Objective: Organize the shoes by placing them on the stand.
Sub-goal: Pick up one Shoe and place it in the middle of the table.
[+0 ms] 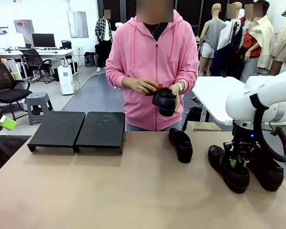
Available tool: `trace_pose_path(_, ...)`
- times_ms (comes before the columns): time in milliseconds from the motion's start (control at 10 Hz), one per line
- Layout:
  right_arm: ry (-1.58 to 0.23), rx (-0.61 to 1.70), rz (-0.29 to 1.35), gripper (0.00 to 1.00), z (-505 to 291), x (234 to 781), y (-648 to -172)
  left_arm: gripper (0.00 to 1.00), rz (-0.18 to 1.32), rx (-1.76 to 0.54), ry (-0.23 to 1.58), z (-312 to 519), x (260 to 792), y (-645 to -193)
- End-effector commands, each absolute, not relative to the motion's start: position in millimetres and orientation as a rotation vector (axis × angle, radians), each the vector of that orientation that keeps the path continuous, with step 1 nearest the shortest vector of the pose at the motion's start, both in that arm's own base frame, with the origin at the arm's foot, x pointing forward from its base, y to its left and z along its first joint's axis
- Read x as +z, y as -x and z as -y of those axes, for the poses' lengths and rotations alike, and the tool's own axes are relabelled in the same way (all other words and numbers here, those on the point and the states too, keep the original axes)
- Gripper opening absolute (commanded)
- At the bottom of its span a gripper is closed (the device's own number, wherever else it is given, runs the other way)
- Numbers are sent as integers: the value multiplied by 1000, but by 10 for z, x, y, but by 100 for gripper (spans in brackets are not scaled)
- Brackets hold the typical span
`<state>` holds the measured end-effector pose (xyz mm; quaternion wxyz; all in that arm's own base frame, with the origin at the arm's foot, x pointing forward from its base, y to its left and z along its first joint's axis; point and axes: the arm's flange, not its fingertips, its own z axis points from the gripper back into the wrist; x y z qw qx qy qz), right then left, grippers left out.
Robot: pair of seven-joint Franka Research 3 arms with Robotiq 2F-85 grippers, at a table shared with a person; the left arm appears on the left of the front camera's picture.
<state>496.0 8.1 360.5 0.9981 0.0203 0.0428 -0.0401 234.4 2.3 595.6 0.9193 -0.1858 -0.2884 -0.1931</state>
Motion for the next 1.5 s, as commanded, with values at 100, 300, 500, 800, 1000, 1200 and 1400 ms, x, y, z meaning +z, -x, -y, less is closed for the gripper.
trace_pose_path(100,-85,-90,-114,0,-97,3539,-5009,100,606,-400,398,-31,5960,-2360)
trace_pose_path(300,-87,-101,-116,0,-77,3523,-4993,100,606,-400,398,-31,5960,-2360)
trace_pose_path(500,-82,-108,-122,0,-84,3517,-4981,100,606,-400,398,-31,5960,-2360)
trace_pose_path(800,-105,-123,-102,0,-94,3790,-4903,100,606,-400,398,-31,5960,-2360)
trace_pose_path(1000,-124,-137,-106,0,-57,4535,-4610,100,606,-400,398,-31,5960,-2360)
trace_pose_path(1200,-142,-113,-80,0,32,5366,-4039,100,606,-400,398,-31,5960,-2360)
trace_pose_path(1400,-115,-153,-23,0,98,5752,-3594,100,606,-400,398,-31,5960,-2360)
